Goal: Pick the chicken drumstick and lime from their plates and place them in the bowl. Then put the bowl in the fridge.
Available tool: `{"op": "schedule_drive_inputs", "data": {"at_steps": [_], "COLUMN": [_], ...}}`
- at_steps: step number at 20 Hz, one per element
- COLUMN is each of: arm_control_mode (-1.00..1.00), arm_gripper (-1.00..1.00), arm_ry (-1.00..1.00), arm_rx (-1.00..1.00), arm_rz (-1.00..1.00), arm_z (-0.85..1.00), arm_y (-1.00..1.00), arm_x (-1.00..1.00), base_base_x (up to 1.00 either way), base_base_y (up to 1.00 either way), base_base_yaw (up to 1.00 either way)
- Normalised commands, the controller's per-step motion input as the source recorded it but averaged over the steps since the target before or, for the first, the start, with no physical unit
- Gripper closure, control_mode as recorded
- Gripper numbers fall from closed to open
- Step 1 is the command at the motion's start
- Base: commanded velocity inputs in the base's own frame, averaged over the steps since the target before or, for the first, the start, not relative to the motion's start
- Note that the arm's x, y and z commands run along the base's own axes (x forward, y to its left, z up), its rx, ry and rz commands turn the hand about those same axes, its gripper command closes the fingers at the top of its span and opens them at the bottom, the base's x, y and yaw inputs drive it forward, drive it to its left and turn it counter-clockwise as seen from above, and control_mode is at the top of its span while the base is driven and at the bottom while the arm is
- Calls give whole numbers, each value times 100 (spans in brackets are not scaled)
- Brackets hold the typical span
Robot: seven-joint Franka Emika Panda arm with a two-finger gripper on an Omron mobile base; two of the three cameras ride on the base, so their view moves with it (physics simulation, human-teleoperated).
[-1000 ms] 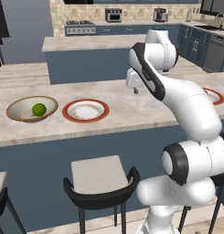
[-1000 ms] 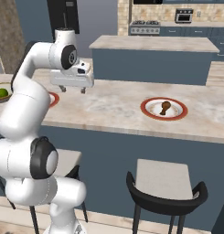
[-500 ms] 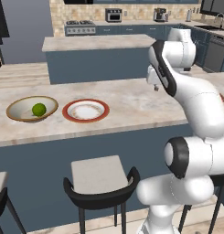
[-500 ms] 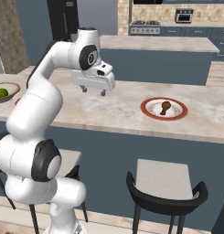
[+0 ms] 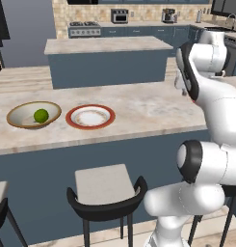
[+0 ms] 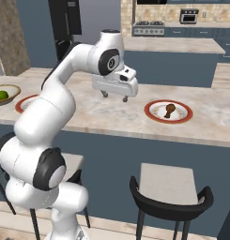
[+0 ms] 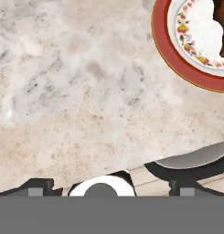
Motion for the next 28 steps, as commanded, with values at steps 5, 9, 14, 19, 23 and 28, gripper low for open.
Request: {"op": "schedule_drive_inputs", "data": {"at_steps": [5, 9, 14, 19, 23, 28], "arm_control_mode": [-100, -100, -100, -100, -100, -100], "arm_gripper": [-100, -100, -100, -100, -100, -100], "arm_ry": [-13, -16, -1, 3, 11, 3], "arm_rx": [-6, -5, -5, -11, -9, -4], "arm_rz": [0, 0, -1, 0, 0, 0], "arm_z": [0, -3, -8, -14, -4, -20], "arm_y": [-67, -61, -50, -41, -46, -31], "arm_x": [-11, -8, 3, 24, 23, 13], "base_base_x": [0, 0, 0, 0, 0, 0], "base_base_y": [0, 0, 0, 0, 0, 0], "base_base_yaw": [0, 0, 0, 0, 0, 0]}}
